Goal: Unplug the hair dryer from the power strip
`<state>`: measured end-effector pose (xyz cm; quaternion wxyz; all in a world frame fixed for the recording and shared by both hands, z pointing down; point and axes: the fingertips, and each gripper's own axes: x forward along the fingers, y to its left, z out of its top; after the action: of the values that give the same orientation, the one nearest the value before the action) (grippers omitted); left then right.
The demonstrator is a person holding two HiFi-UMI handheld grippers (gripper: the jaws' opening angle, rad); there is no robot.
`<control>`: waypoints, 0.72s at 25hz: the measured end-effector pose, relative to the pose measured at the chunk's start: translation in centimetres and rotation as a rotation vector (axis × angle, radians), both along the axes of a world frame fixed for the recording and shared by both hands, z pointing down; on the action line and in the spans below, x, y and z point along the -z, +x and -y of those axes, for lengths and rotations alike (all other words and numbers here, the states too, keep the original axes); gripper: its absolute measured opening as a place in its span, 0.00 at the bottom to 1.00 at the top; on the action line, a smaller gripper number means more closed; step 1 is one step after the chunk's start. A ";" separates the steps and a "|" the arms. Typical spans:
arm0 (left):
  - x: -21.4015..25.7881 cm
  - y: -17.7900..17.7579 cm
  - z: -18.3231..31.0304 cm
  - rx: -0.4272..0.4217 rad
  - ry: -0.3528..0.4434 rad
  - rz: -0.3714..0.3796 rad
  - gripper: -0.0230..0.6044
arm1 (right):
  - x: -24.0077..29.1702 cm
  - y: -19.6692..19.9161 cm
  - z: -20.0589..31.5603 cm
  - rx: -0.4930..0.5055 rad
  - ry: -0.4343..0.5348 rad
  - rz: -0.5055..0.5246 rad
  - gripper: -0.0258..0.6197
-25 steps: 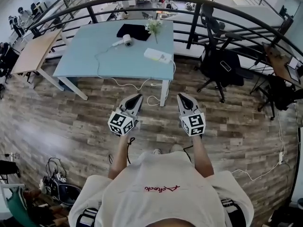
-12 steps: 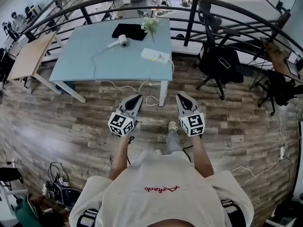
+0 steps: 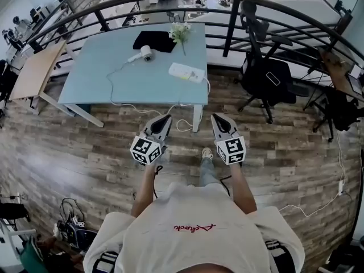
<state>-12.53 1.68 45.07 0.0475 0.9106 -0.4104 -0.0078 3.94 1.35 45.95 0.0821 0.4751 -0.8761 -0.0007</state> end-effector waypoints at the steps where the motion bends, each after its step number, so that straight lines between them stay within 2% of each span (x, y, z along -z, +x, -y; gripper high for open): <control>1: 0.0 0.1 0.8 0.002 -0.002 0.001 0.06 | -0.1 0.1 0.8 0.003 -0.002 0.002 0.07; 8: 0.9 0.8 6.7 0.032 -0.004 0.015 0.06 | 0.5 0.6 7.4 0.035 -0.006 0.022 0.07; 18: 2.2 1.3 14.9 0.130 -0.006 0.029 0.06 | 1.5 0.9 17.0 0.131 -0.006 0.038 0.07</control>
<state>-11.24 -13.24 42.88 0.0437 0.8819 -0.4694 0.0035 4.88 -15.63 44.49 0.0666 0.4165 -0.9067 0.0055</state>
